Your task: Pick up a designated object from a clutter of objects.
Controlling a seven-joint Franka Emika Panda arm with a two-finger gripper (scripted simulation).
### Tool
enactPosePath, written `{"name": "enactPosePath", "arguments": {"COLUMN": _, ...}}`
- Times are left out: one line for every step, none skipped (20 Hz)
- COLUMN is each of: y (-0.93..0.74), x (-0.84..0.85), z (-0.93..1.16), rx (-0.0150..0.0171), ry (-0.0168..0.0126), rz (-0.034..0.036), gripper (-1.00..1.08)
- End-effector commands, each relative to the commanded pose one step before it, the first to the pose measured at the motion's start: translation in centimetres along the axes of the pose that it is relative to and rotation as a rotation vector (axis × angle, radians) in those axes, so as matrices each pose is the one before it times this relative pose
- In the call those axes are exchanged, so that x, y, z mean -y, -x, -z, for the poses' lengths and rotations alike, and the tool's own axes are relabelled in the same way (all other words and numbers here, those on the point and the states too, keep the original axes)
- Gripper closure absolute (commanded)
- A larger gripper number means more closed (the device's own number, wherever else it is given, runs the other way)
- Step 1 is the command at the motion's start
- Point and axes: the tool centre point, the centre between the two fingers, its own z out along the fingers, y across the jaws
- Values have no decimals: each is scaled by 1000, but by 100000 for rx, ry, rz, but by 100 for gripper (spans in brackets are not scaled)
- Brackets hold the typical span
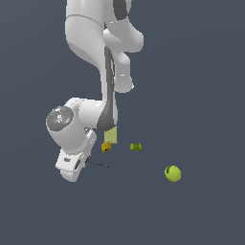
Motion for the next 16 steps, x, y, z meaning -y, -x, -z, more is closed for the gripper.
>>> {"name": "enactPosePath", "arguments": {"y": -731, "x": 55, "z": 2576, "rx": 38, "ry": 210, "rz": 101, "gripper": 108}}
{"name": "enactPosePath", "arguments": {"y": -301, "x": 39, "z": 1112, "rx": 0, "ry": 0, "rz": 0, "gripper": 108}}
{"name": "enactPosePath", "arguments": {"y": -347, "x": 39, "z": 1155, "rx": 2, "ry": -11, "rz": 48, "gripper": 108}}
{"name": "enactPosePath", "arguments": {"y": -326, "x": 38, "z": 1196, "rx": 0, "ry": 0, "rz": 0, "gripper": 108}}
{"name": "enactPosePath", "arguments": {"y": -327, "x": 36, "z": 1196, "rx": 0, "ry": 0, "rz": 0, "gripper": 108}}
{"name": "enactPosePath", "arguments": {"y": -349, "x": 33, "z": 1188, "rx": -27, "ry": -8, "rz": 40, "gripper": 108}}
{"name": "enactPosePath", "arguments": {"y": -327, "x": 30, "z": 1186, "rx": 0, "ry": 0, "rz": 0, "gripper": 108}}
{"name": "enactPosePath", "arguments": {"y": -328, "x": 27, "z": 1183, "rx": 0, "ry": 0, "rz": 0, "gripper": 108}}
{"name": "enactPosePath", "arguments": {"y": -343, "x": 25, "z": 1179, "rx": -57, "ry": -5, "rz": 39, "gripper": 108}}
{"name": "enactPosePath", "arguments": {"y": -328, "x": 21, "z": 1175, "rx": 0, "ry": 0, "rz": 0, "gripper": 108}}
{"name": "enactPosePath", "arguments": {"y": -326, "x": 18, "z": 1171, "rx": -47, "ry": 1, "rz": 13, "gripper": 108}}
{"name": "enactPosePath", "arguments": {"y": -326, "x": 12, "z": 1159, "rx": 0, "ry": 0, "rz": 0, "gripper": 108}}
{"name": "enactPosePath", "arguments": {"y": -310, "x": 8, "z": 1149, "rx": -49, "ry": 4, "rz": -1, "gripper": 108}}
{"name": "enactPosePath", "arguments": {"y": -314, "x": 1, "z": 1109, "rx": 0, "ry": 0, "rz": 0, "gripper": 108}}
{"name": "enactPosePath", "arguments": {"y": -302, "x": -3, "z": 1066, "rx": 0, "ry": 0, "rz": 0, "gripper": 108}}
{"name": "enactPosePath", "arguments": {"y": -260, "x": -6, "z": 1020, "rx": -41, "ry": 9, "rz": -25, "gripper": 108}}
